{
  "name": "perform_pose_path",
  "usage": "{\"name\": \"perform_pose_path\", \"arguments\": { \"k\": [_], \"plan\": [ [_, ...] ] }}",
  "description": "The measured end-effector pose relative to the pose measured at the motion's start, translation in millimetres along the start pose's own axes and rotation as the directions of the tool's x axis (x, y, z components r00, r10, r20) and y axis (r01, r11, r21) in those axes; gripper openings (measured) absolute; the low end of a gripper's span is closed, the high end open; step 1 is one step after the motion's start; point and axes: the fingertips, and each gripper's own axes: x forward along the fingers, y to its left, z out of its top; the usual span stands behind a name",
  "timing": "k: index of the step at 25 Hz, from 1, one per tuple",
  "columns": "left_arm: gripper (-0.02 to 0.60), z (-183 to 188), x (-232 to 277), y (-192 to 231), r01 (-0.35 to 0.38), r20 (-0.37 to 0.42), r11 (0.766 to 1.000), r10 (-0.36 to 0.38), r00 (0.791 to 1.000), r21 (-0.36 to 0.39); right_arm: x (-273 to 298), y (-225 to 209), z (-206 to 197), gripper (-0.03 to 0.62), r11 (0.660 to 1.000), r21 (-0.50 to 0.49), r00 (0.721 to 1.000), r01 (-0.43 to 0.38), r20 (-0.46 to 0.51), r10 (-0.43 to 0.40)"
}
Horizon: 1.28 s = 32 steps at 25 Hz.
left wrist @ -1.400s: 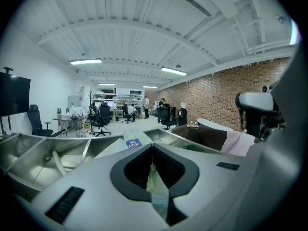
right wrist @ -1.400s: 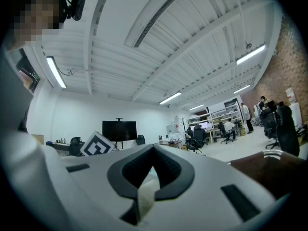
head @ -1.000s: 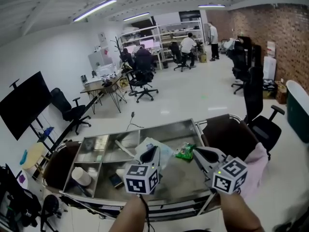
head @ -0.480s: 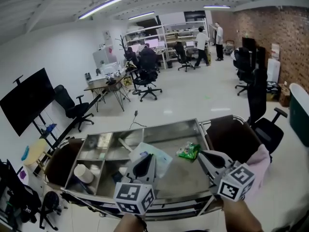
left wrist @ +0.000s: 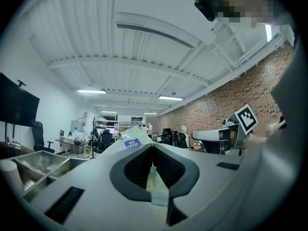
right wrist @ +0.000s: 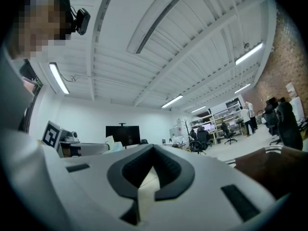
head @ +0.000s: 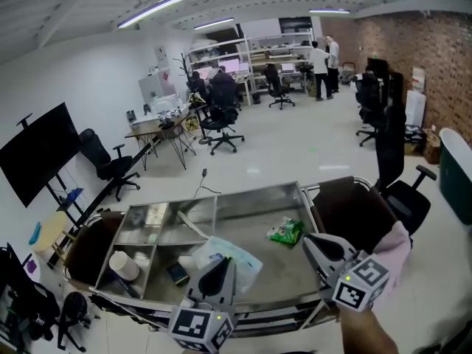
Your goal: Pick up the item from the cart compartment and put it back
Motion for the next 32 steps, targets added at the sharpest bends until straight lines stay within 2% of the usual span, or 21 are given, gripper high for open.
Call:
{"name": "perform_pose_path", "arguments": {
  "k": [9, 14, 32],
  "plan": [
    [0.008, 4, 6, -8, 0.04, 0.013, 0.999, -0.04, 0.999, 0.023, -1, 3, 4, 0.015, 1.0, 0.004, 1.0, -0.008, 0.009, 0.008],
    [0.008, 10, 4, -2, -0.002, 0.037, 1.0, 0.002, 0.999, 0.004, -2, 6, 8, 0.015, 1.0, 0.0, 1.0, -0.013, 0.015, 0.013],
    [0.006, 10, 8, -3, 0.003, 0.034, 1.0, -0.003, 0.999, 0.011, -2, 9, 6, 0.015, 1.0, -0.014, 1.0, -0.017, 0.006, 0.017]
  ]
}}
